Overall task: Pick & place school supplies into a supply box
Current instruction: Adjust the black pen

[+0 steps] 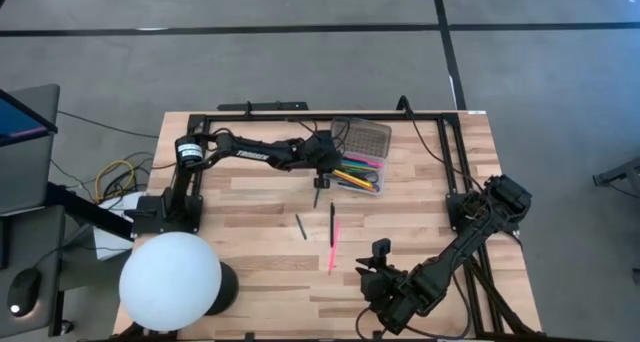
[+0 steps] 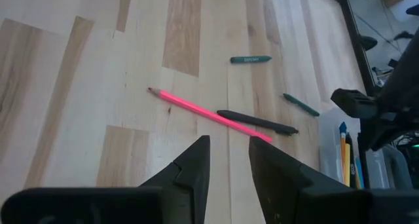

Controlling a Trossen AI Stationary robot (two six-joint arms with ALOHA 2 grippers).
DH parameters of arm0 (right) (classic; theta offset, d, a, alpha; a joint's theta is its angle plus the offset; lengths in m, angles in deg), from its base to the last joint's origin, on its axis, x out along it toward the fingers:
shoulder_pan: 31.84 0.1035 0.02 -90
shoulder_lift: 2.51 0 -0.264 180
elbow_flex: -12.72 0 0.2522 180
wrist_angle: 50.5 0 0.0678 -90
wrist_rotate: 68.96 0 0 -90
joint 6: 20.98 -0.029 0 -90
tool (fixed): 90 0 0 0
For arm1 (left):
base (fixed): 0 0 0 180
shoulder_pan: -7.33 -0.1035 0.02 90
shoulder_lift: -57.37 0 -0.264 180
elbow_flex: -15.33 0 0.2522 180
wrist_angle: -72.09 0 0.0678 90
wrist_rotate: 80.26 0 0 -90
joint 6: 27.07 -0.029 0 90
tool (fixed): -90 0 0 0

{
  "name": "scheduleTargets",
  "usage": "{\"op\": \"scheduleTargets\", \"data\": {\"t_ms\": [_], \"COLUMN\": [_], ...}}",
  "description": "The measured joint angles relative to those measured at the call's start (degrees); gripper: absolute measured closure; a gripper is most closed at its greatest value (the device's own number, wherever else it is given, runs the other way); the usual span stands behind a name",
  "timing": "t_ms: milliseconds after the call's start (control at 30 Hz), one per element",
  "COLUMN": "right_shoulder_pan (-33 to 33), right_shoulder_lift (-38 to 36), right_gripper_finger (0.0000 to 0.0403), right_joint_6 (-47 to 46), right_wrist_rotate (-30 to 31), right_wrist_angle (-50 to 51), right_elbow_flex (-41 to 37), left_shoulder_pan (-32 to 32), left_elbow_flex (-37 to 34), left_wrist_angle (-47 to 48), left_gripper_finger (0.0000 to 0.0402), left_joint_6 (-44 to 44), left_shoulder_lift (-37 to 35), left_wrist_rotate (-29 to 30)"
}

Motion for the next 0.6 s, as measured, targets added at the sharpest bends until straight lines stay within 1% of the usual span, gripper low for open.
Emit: {"op": "scheduleTargets", "data": {"t_ms": [133, 333, 467, 600], "right_shoulder_pan": [-0.1, -1.4, -2.3, -3.7], "right_shoulder_lift": [0.0, 0.0, 0.1, 1.1], "right_gripper_finger": [0.0301, 0.0301, 0.0301, 0.0301], "right_joint_6": [0.0, -0.5, -1.2, -1.3], "right_wrist_rotate": [0.3, 0.4, 0.4, 0.4], "right_wrist_angle": [0.0, 0.3, 0.7, 1.0], "right_elbow_flex": [0.0, 0.0, 0.0, -0.1], "left_shoulder_pan": [1.4, 4.7, 6.8, 8.2], "left_elbow_flex": [0.0, 1.3, 1.4, 0.8], "left_wrist_angle": [3.7, 14.9, 22.5, 31.6], "left_gripper_finger": [0.0334, 0.0334, 0.0334, 0.0334], "left_joint_6": [-0.2, -0.9, 0.2, 2.8], "left_shoulder_lift": [-1.2, -7.1, -13.2, -18.3], "left_wrist_rotate": [2.4, 1.8, -2.8, -11.0]}}
